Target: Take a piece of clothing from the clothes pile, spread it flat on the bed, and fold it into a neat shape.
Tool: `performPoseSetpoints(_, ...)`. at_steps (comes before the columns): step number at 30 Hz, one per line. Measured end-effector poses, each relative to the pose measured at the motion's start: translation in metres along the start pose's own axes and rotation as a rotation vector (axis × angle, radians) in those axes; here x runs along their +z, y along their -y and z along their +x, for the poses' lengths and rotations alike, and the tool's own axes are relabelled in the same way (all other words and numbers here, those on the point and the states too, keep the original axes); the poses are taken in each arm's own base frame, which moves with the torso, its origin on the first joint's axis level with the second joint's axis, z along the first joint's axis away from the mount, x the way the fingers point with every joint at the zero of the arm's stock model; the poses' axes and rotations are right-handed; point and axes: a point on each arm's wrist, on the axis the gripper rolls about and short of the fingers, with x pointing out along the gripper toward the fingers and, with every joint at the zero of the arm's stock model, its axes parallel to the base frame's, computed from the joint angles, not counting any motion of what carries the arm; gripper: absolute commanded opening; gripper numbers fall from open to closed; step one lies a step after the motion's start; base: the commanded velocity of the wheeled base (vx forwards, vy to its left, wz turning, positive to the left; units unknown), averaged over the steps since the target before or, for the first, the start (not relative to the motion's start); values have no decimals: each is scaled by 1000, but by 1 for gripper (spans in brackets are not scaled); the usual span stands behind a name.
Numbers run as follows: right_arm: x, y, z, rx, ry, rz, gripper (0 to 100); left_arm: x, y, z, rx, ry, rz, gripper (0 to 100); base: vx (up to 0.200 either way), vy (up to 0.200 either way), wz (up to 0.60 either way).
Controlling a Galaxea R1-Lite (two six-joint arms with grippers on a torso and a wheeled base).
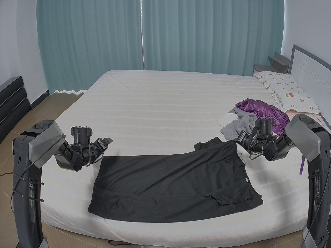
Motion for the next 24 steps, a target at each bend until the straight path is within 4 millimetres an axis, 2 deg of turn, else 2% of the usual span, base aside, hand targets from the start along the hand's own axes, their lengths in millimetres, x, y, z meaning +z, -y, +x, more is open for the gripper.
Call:
performPoseSetpoints(14,-4,1,4,0,-15,0,0,-16,-12,10,35,-42,58,100,0,0,0)
performPoseSetpoints(15,-4,1,4,1,-15,0,0,-17,-12,10,36,-44,64,0,0,0,0)
performPoseSetpoints(24,-4,2,4,-1,-15,0,0,-22,-13,13,53,-46,85,0,0,0,0)
